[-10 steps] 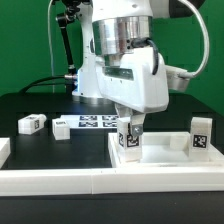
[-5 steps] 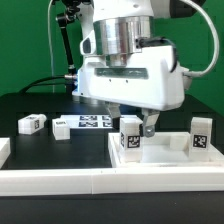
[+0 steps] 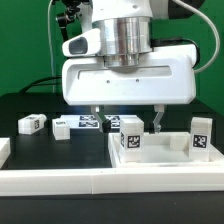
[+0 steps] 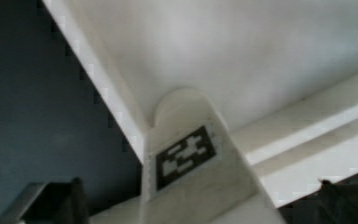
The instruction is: Assemble square table
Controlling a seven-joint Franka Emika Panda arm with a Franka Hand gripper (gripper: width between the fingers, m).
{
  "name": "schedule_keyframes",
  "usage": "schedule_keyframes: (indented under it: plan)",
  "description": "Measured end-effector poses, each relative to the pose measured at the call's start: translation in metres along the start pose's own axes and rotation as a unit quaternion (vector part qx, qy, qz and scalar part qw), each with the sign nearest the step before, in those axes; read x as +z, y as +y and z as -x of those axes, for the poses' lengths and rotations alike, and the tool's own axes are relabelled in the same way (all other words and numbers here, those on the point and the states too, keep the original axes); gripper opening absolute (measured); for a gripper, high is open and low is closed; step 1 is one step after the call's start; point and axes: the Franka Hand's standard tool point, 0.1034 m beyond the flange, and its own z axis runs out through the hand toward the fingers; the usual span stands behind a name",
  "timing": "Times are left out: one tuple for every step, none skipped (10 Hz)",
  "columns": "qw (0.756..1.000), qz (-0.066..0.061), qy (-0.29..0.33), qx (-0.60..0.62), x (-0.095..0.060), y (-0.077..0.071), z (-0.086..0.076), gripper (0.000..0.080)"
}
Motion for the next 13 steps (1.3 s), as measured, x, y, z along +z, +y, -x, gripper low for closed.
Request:
schedule_keyframes:
  plan:
    - [0.999,0.004,0.000,-0.043,0.0001,-0.0003,0.0002,0.0649]
    - [0.997,0.004,0.000,-0.073,0.0002,-0.0011,0.0005,0.0649]
    - [0.992,0.008,0.000,-0.129,0.0002,-0.0007,0.0005,0.0649]
    - [0.990,0.009,0.000,-0.142,0.0002,-0.0009,0.0006,0.0649]
    - [0.983,0.014,0.001,-0.183,0.0000,-0.0010,0.0001,0.0649]
    - [0.978,0.018,0.004,-0.209,-0.0002,-0.0025,-0.0004,0.0649]
    - [0.974,0.021,0.007,-0.226,-0.0004,-0.0042,-0.0009,0.0649]
    - [0.969,0.024,0.006,-0.245,-0.0002,-0.0043,-0.0006,0.0649]
    - [0.970,0.024,0.006,-0.243,-0.0001,-0.0037,-0.0008,0.0538]
    - [0.970,0.024,0.006,-0.243,-0.0001,-0.0036,-0.0009,0.0403]
    - [0.971,0.024,0.006,-0.237,-0.0001,-0.0035,-0.0009,0.0288]
    - [0.973,0.024,0.006,-0.230,-0.0001,-0.0034,-0.0010,0.0288]
    - [0.973,0.024,0.006,-0.230,-0.0001,-0.0034,-0.0010,0.0288]
